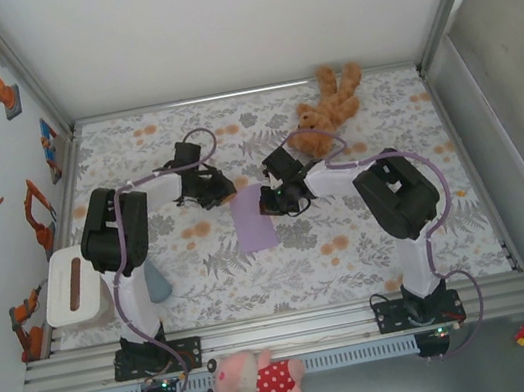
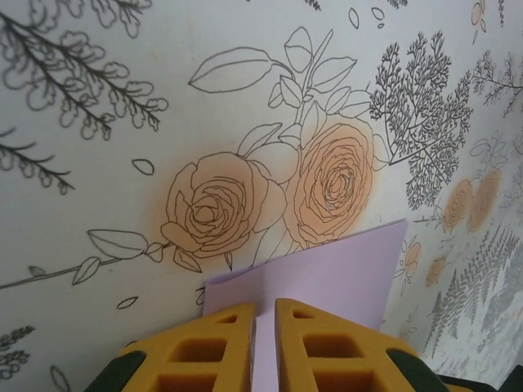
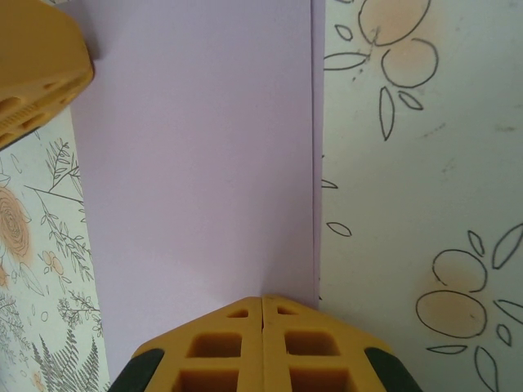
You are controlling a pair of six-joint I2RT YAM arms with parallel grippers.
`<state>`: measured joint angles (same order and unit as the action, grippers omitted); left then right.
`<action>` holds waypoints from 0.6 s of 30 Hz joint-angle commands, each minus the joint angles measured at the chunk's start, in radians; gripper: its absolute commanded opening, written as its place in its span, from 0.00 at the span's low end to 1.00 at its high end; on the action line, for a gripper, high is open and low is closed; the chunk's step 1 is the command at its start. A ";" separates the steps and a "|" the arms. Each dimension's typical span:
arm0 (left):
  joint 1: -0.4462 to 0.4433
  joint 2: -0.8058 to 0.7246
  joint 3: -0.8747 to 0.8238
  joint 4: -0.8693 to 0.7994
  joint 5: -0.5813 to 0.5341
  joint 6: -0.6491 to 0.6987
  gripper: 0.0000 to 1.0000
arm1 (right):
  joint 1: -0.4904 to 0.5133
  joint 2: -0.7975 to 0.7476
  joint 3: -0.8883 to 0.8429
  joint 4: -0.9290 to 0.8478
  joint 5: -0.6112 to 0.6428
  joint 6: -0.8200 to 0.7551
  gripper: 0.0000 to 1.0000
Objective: Fold a paper plane with a square sheet of paper (pick it up from the middle)
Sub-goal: First fold the square sheet of paper in half at the center of the table.
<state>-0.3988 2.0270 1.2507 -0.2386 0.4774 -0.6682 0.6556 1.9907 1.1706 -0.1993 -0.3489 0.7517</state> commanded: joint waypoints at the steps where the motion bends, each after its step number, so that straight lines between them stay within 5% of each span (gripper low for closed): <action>1: 0.029 0.036 0.060 -0.102 -0.065 0.045 0.14 | -0.006 0.121 -0.097 -0.219 0.215 0.008 0.00; 9: 0.081 0.035 0.146 -0.211 -0.069 0.118 0.15 | -0.005 0.086 -0.074 -0.223 0.197 0.011 0.00; 18: 0.037 -0.217 -0.068 -0.053 -0.008 -0.067 0.29 | -0.007 -0.059 0.084 -0.153 0.060 0.070 0.10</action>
<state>-0.3401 1.8923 1.2423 -0.3424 0.4412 -0.6537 0.6559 1.9800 1.2304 -0.2867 -0.3206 0.7898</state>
